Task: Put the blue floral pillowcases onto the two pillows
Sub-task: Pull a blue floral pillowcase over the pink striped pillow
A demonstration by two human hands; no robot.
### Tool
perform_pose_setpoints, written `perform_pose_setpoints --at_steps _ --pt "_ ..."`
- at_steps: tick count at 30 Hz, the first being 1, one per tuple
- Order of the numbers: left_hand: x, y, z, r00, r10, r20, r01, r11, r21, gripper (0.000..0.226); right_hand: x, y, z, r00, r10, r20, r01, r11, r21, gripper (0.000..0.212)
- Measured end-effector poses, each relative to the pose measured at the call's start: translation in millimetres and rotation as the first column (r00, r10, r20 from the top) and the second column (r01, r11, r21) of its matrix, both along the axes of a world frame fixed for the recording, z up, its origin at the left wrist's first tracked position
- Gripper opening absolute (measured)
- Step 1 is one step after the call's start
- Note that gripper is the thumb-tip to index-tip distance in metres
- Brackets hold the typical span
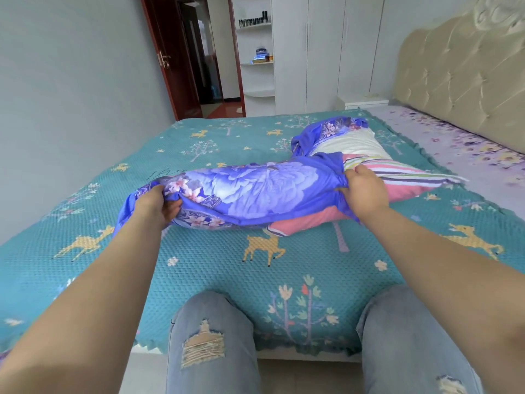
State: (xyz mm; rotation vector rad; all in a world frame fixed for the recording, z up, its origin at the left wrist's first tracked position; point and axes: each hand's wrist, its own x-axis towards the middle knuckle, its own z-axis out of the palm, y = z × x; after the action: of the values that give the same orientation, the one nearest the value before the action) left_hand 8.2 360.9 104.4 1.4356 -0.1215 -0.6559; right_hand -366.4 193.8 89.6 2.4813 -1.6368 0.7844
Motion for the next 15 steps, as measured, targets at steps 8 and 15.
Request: perform_pose_setpoints --at_steps 8,15 --pt "10 1 106 0.864 0.452 0.224 -0.348 0.856 -0.383 0.035 32 25 164 0.979 0.026 0.202 0.045 0.939 -0.342 0.046" --pt "-25 -54 69 0.490 0.030 0.871 0.034 0.998 -0.054 0.040 55 -27 134 0.989 -0.147 -0.018 0.148 0.974 0.171 0.035"
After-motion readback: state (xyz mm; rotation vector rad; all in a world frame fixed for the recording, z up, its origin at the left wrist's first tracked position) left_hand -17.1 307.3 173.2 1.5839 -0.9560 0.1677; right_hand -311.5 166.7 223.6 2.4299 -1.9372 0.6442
